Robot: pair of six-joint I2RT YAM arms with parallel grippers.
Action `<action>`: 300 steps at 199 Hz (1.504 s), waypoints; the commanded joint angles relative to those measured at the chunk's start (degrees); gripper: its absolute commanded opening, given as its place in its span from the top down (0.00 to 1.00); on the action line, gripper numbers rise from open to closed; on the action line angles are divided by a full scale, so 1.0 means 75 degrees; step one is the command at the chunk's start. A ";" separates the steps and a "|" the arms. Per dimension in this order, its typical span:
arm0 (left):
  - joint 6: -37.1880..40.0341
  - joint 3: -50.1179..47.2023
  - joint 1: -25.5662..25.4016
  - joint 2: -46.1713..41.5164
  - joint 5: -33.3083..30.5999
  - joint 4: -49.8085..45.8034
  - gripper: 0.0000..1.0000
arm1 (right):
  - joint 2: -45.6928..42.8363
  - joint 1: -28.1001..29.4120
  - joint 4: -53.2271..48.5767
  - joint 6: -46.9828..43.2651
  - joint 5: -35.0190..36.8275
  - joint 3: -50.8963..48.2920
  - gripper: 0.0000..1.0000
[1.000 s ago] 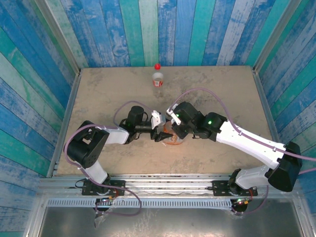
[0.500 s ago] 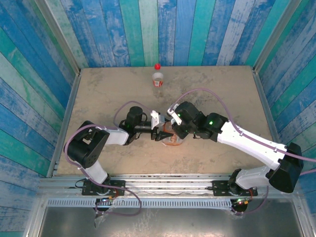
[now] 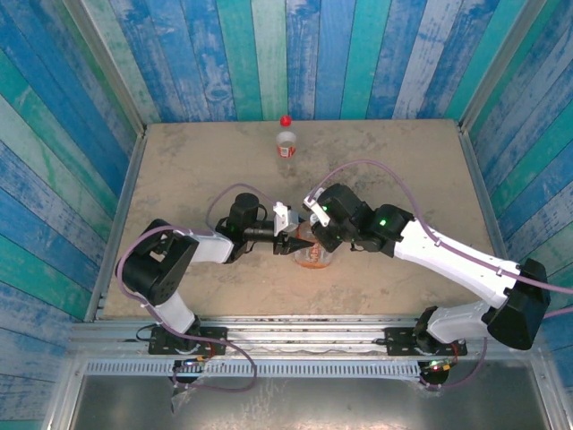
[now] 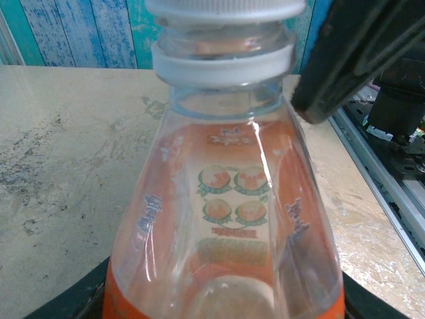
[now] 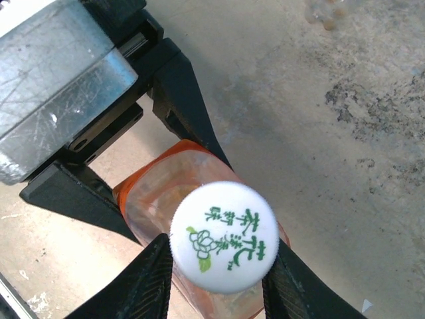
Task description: Screw on the bottle caps
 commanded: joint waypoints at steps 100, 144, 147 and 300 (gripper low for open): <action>0.0256 0.0056 0.0029 -0.0310 -0.0336 -0.0275 0.47 | -0.1297 -0.0082 -0.0399 -0.0377 -0.0766 -0.0413 0.35; 0.0327 0.0069 0.0023 -0.0302 -0.0483 -0.0393 0.47 | -0.1416 -0.0532 -0.0095 0.0888 -0.1053 -0.0060 0.37; 0.0331 0.0069 0.0034 -0.0304 -0.0483 -0.0408 0.47 | -0.1356 -0.0588 -0.0111 0.1089 -0.1031 0.0005 0.38; 0.0327 0.0279 0.0028 -0.0168 -0.0634 -0.0792 0.47 | 0.0515 -0.1638 -0.0757 0.2489 -0.2757 0.1136 0.77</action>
